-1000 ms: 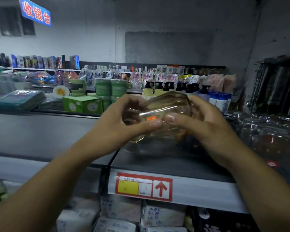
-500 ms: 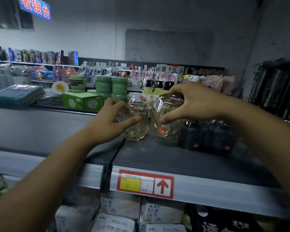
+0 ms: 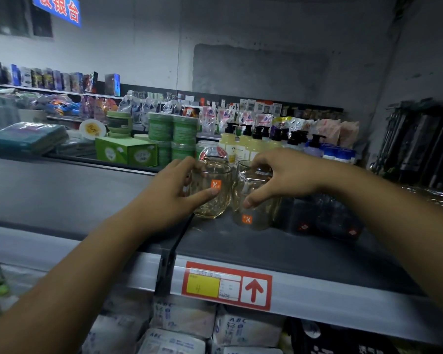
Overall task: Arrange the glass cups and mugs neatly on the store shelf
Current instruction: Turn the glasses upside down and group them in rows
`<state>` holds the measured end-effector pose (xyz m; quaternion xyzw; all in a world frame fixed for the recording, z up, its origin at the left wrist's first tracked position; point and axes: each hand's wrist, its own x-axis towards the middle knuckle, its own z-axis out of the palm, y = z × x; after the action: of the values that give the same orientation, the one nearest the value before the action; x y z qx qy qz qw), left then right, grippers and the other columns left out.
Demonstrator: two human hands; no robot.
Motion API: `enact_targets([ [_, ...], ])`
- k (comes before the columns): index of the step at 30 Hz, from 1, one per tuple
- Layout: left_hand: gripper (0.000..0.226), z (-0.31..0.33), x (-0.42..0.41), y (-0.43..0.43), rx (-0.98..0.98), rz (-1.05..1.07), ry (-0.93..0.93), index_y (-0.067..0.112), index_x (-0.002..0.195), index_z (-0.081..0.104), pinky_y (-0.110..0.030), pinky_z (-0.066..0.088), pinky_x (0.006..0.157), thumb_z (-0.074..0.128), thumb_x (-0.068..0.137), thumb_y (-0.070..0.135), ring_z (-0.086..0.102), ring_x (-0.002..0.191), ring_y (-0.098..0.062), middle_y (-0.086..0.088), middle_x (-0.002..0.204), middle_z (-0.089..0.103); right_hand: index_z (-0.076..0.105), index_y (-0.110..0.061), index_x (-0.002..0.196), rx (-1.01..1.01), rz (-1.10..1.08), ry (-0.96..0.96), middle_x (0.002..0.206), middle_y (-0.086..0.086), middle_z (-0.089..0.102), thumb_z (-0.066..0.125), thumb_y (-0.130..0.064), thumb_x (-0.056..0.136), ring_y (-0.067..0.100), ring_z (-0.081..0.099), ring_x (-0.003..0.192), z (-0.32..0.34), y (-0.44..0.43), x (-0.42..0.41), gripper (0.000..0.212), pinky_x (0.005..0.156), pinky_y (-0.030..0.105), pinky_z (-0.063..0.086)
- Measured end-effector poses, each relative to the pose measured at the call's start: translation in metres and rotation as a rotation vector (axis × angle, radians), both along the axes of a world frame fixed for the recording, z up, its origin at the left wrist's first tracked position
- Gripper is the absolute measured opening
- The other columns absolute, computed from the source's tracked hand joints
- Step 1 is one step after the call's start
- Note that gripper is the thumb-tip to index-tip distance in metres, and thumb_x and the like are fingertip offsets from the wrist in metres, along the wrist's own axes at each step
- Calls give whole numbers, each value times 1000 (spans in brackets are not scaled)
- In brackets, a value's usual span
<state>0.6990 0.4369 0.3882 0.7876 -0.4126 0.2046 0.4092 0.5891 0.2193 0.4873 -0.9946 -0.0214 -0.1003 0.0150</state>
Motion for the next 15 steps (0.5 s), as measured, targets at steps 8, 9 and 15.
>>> enact_targets([
  [8, 39, 2, -6, 1, -33, 22, 17, 34, 98, 57, -45, 57, 82, 75, 77, 61, 63, 93, -16, 6, 102, 60, 55, -23, 139, -8, -43, -18, 135, -3, 56, 76, -73, 64, 18, 48, 124, -9, 0, -8, 92, 104, 42, 46],
  [9, 37, 4, -8, 1, -51, 34, 20, 31, 94, 58, -44, 57, 81, 78, 77, 58, 64, 91, -17, 4, 99, 62, 53, -26, 141, -36, -54, -42, 138, -3, 54, 75, -74, 64, 20, 44, 128, -12, 1, -10, 93, 106, 44, 44],
  [15, 33, 19, -18, 8, -303, 17, 266, 10, 86, 64, -42, 64, 72, 83, 80, 37, 75, 75, -22, -7, 87, 73, 47, -31, 144, 53, 63, -302, 144, -4, 45, 66, -71, 77, 19, 37, 132, -15, 31, -6, 79, 109, 40, 38],
])
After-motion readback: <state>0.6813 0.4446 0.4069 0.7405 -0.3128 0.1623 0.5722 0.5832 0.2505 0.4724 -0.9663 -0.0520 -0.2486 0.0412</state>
